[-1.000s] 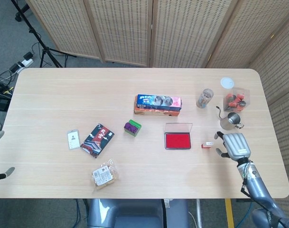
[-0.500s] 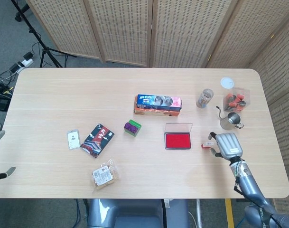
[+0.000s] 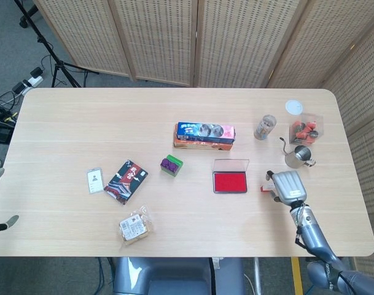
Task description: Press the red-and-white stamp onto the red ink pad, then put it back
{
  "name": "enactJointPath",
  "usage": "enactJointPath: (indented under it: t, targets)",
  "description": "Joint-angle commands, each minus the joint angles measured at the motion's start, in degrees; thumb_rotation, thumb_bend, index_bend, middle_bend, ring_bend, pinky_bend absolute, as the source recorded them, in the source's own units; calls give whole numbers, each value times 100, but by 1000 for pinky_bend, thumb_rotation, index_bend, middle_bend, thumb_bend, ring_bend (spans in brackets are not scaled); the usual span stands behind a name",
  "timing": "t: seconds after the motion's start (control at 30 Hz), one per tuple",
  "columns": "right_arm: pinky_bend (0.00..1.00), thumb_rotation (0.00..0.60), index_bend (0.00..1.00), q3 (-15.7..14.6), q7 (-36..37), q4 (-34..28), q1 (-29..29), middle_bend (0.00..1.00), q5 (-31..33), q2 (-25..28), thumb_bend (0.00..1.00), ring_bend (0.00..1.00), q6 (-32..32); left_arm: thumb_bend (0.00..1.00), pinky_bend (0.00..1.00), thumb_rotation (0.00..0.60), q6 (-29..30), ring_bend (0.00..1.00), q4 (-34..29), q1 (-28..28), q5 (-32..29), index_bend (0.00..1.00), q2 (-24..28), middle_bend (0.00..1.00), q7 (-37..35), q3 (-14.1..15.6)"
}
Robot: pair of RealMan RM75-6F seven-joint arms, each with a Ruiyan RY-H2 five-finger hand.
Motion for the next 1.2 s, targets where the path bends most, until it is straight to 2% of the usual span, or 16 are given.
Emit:
enactJointPath:
  t: [0.03,0.67,0.9,1.2]
  targets:
    - [1000,600,402,-4,-74,96,32,1000,75,-45,363,1000,-13,0,0,600,-10,0,0,-2,-6,0,-5,0,5,-6]
    - [1000,600,432,-36,1,231,169,1000,302,-135,387,1000,-242,0,0,600,-102,0,-25,-12,-38,0,-32,0,95,-27]
    - [1000,600,441,-62,-106,282,238,1000,312,-206,430,1000,-251,0,0,600,-123,0,-40,-10,-50,0,-24,0,87,-35]
    - [1000,600,518,-76,-247,287,296,1000,403,-232,456,1000,-271,0,0,600,-168,0,-28,-21,-74,0,-11,0,69,-47]
